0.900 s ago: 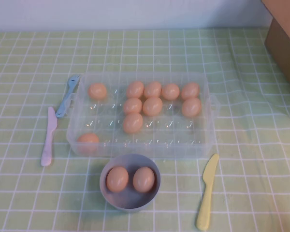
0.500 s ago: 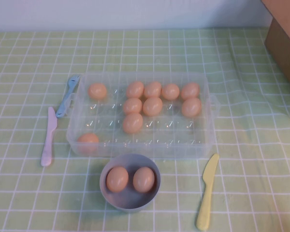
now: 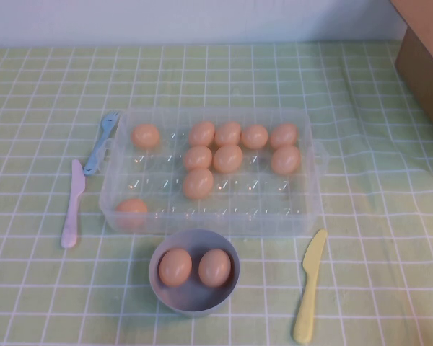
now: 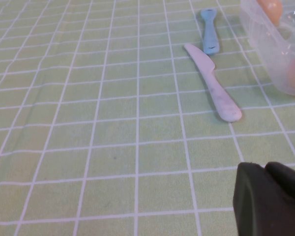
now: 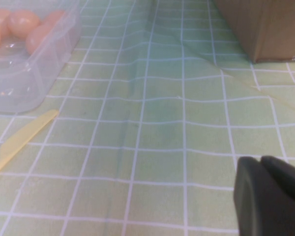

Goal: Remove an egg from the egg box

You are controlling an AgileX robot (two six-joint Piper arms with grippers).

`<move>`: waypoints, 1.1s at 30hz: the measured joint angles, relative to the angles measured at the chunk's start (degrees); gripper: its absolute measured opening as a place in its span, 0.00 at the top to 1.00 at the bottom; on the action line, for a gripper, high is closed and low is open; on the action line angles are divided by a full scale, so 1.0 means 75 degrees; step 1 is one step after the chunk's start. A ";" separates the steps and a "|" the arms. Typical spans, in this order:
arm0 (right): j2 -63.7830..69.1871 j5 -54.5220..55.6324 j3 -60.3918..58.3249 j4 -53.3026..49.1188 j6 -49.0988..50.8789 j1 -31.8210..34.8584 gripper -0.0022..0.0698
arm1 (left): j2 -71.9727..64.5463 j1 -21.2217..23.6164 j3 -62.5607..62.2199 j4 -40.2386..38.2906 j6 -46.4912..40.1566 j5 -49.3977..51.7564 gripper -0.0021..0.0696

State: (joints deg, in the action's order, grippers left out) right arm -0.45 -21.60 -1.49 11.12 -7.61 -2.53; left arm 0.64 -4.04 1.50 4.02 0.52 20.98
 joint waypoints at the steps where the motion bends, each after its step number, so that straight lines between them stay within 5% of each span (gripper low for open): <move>1: 0.0000 0.0000 0.0000 0.0000 0.0000 0.0000 0.99 | 0.0000 0.0000 0.0000 0.0000 0.0000 0.0000 0.97; 22: 0.0000 0.0000 0.0000 0.0000 0.0000 0.0000 0.99 | 0.0000 0.0000 0.0000 -0.0102 0.0014 -0.0144 0.97; 33: 0.0000 0.0000 0.0000 0.0000 0.0000 0.0000 0.99 | 0.0000 0.0000 0.0000 -0.3916 0.0127 -0.1434 0.97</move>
State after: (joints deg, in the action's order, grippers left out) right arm -0.45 -21.60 -1.49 11.12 -7.61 -2.53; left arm 0.64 -4.04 1.50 -25.35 1.47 10.22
